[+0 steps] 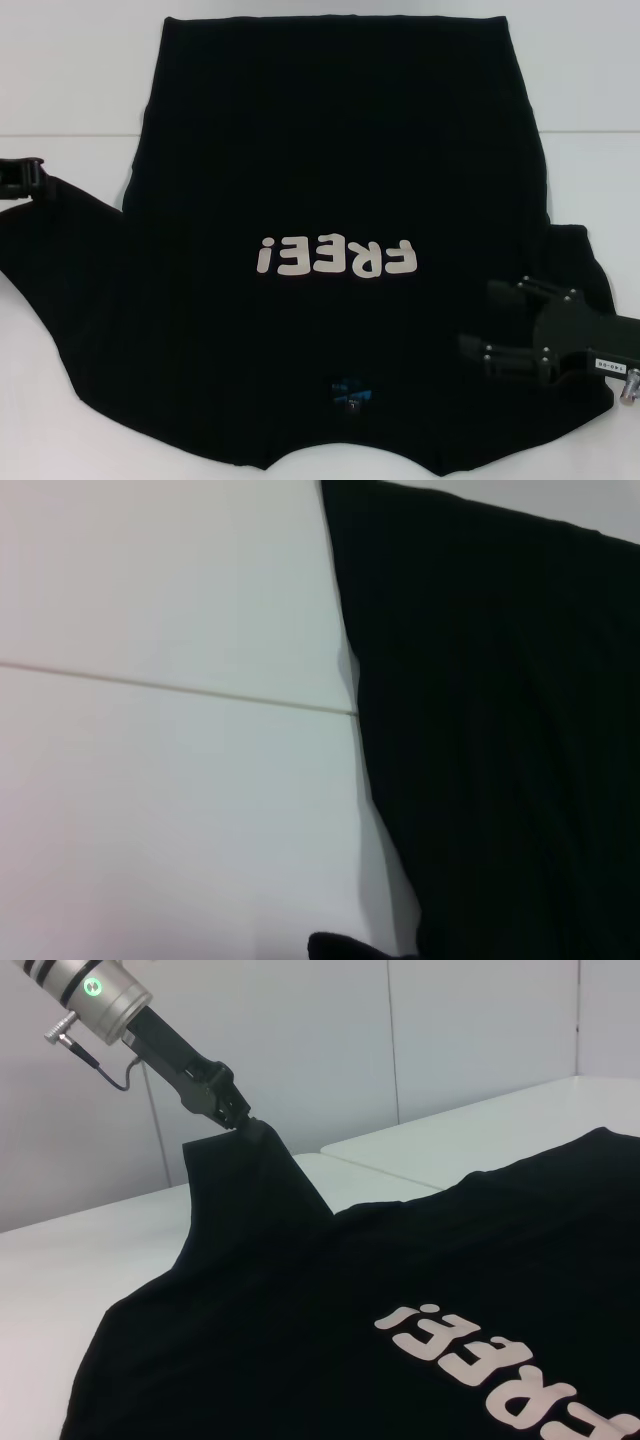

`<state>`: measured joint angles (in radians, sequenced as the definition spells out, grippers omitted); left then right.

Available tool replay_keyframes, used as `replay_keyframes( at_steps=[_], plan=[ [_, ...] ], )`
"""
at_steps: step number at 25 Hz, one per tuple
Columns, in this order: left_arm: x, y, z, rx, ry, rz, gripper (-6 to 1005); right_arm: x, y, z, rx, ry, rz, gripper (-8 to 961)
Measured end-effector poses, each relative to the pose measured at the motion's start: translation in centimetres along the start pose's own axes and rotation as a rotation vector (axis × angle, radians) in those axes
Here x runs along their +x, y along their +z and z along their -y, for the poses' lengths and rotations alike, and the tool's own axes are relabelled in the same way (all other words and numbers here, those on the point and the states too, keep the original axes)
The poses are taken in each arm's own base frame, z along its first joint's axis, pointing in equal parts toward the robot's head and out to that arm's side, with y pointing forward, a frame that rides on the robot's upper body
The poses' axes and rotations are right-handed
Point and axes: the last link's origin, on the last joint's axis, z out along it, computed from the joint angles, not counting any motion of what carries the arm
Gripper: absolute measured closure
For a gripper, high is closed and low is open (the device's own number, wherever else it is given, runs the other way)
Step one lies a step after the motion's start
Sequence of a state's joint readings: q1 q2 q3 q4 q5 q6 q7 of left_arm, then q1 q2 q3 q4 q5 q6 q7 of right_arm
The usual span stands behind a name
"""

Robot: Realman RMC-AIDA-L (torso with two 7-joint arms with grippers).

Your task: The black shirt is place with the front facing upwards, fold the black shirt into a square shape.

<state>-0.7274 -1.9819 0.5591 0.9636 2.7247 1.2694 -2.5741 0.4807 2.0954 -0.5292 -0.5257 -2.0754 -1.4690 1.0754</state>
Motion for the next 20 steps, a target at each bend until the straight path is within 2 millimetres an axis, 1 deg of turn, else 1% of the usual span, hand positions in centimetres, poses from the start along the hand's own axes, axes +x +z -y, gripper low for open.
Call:
replay_keyframes(
  at_steps=[4, 6, 11, 15, 20],
  plan=[
    [-0.1, 0.2, -0.2, -0.004, -0.01, 0.006, 950, 0.0, 0.1, 0.0, -0.001, 0.003, 0.0, 26],
    [0.0, 0.3, -0.8, -0.021, -0.052, 0.021, 946, 0.1, 0.1, 0.0, -0.001, 0.002, 0.0, 26],
    [0.2, 0.8, -3.0, -0.112, -0.108, 0.058, 937, 0.2, 0.1, -0.1, 0.0, 0.002, -0.001, 26],
    [0.3, 1.9, -5.4, -0.237, -0.141, 0.087, 929, 0.2, 0.1, -0.1, -0.001, 0.001, -0.001, 26],
    [-0.2, 2.7, -6.1, -0.285, -0.177, 0.083, 920, 0.3, 0.4, -0.4, -0.018, 0.0, -0.01, 26]
  ],
)
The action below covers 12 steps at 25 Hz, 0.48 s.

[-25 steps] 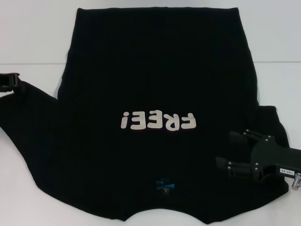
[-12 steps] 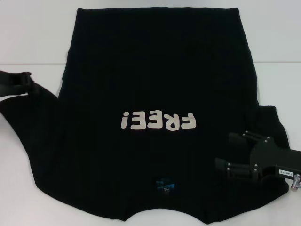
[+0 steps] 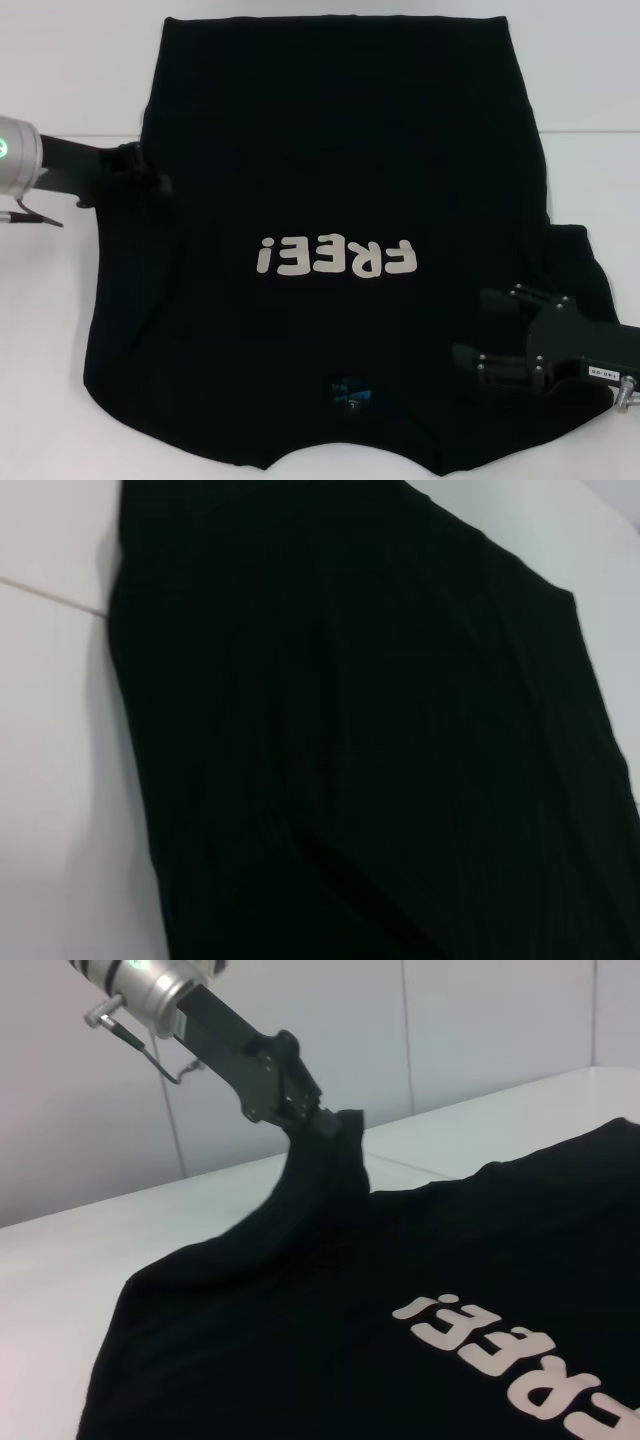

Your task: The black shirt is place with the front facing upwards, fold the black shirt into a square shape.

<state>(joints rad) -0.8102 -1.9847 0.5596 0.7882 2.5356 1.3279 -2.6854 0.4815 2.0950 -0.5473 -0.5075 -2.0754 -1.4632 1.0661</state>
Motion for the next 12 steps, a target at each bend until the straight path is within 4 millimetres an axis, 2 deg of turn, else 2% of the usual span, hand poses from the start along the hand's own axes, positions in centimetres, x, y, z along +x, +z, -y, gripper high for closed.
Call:
replay_keyframes(
  at_steps=[7, 12],
  plan=[
    [-1.6, 1.1, 1.4, -0.029, -0.09, -0.02, 907, 0.0, 0.2, -0.1, -0.01, 0.001, -0.004, 26],
    [-2.8, 1.3, 1.7, -0.116, -0.164, -0.036, 898, 0.0, 0.2, -0.1, -0.01, 0.001, -0.004, 26]
  ],
)
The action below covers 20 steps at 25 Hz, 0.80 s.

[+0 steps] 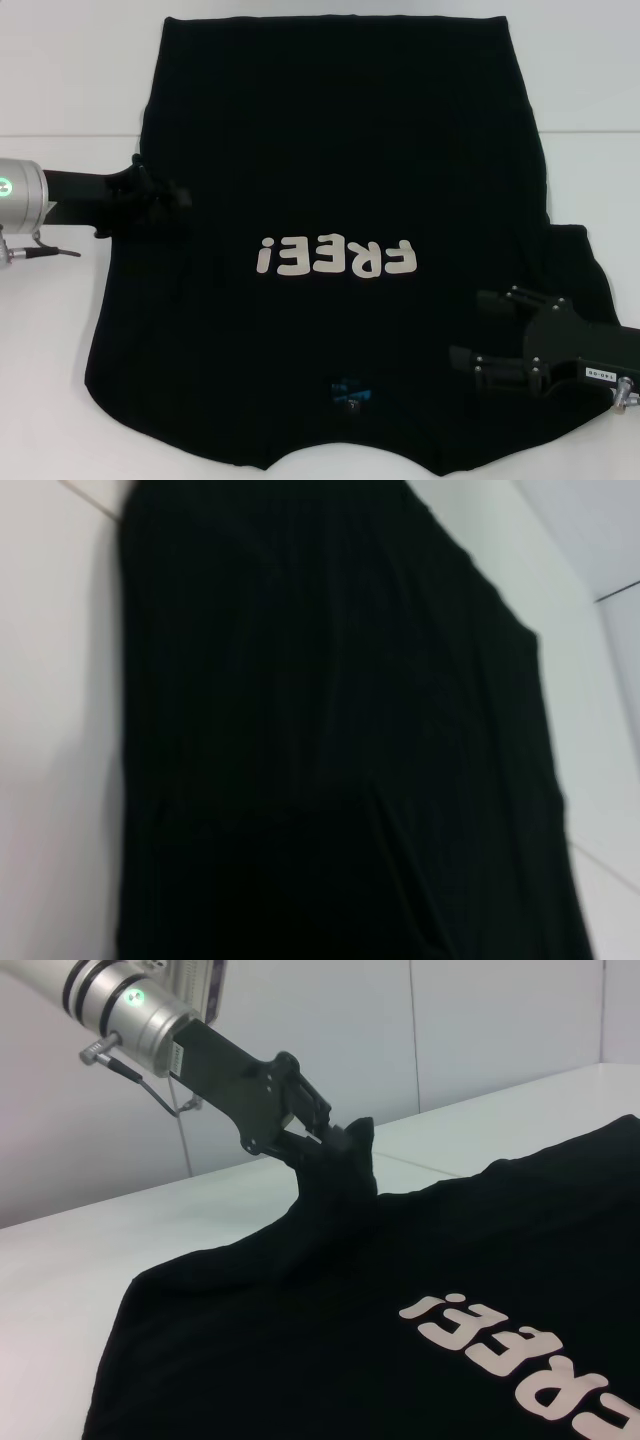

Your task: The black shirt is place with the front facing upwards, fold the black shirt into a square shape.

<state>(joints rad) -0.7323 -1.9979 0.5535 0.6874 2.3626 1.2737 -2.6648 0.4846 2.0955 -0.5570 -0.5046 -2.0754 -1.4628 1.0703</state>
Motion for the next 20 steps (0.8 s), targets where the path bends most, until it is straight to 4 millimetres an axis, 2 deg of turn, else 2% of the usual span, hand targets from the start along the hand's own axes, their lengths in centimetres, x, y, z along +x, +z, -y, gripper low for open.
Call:
replay_keyframes(
  at_steps=[2, 7, 12, 18, 20],
  plan=[
    [-0.4, 0.0, -0.1, -0.042, -0.017, -0.002, 894, 0.0, 0.0, 0.0, 0.0, 0.0, 0.0, 26],
    [-0.9, 0.1, 0.2, -0.085, -0.018, -0.023, 711, 0.0, 0.0, 0.0, 0.001, 0.001, 0.0, 26],
    [-1.0, 0.1, 0.6, -0.09, -0.027, -0.037, 484, 0.0, 0.0, 0.0, 0.0, 0.001, 0.0, 26],
    [-1.3, 0.4, 0.1, -0.169, -0.084, -0.056, 262, 0.1, 0.0, 0.0, 0.001, 0.0, -0.001, 26],
    [-1.4, 0.6, 0.0, -0.189, -0.078, -0.064, 263, 0.1, 0.1, 0.0, 0.001, 0.001, -0.001, 26]
  ],
)
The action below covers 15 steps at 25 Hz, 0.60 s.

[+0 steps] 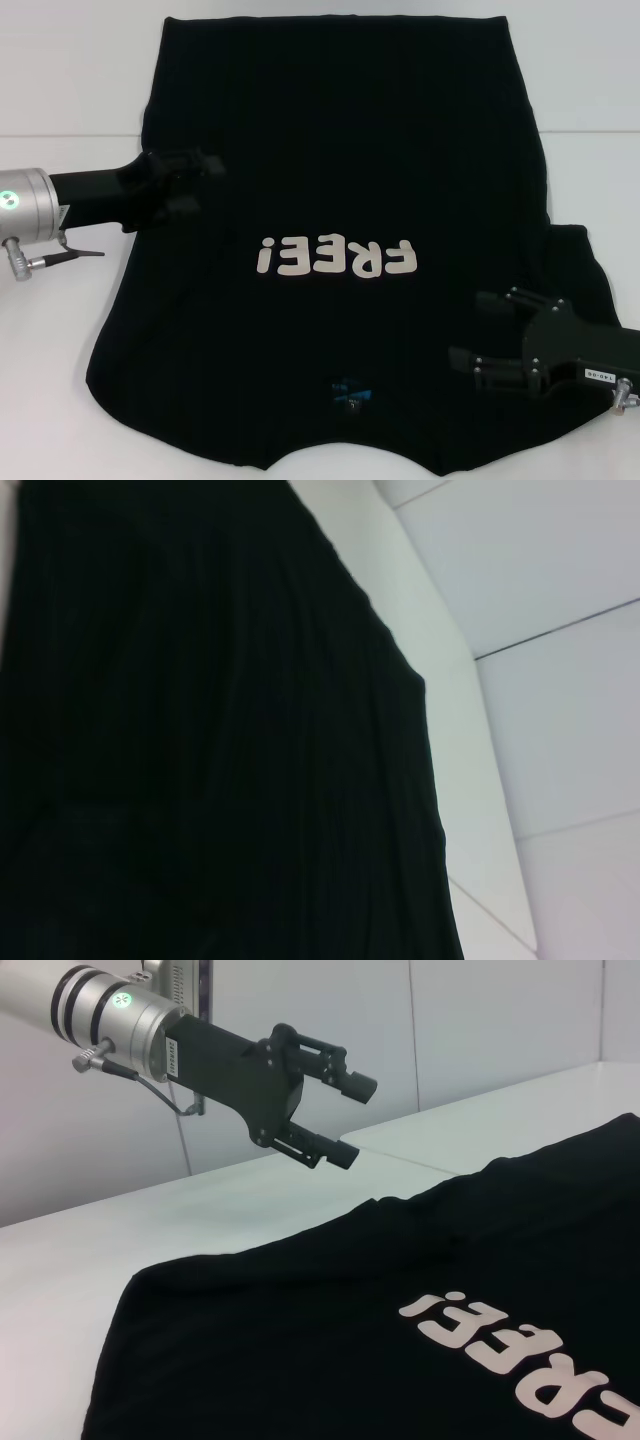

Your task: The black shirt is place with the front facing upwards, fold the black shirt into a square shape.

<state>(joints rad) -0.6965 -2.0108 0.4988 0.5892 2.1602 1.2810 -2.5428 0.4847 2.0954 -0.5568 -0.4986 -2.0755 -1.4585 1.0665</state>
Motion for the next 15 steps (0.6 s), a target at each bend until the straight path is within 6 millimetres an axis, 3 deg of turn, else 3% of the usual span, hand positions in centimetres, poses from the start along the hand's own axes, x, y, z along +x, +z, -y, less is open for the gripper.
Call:
replay_keyframes(
  at_steps=[5, 10, 15],
  plan=[
    [0.3, -0.7, 0.3, 0.027, 0.119, 0.005, 266, 0.1, 0.0, 0.0, 0.003, 0.0, -0.001, 26],
    [0.8, -2.3, 2.3, 0.147, 0.232, -0.024, 269, 0.2, 0.1, 0.1, 0.009, 0.003, -0.005, 26],
    [0.2, -2.2, 4.1, 0.209, 0.219, -0.055, 272, 0.3, 0.1, 0.1, 0.013, 0.006, -0.008, 27]
  ],
)
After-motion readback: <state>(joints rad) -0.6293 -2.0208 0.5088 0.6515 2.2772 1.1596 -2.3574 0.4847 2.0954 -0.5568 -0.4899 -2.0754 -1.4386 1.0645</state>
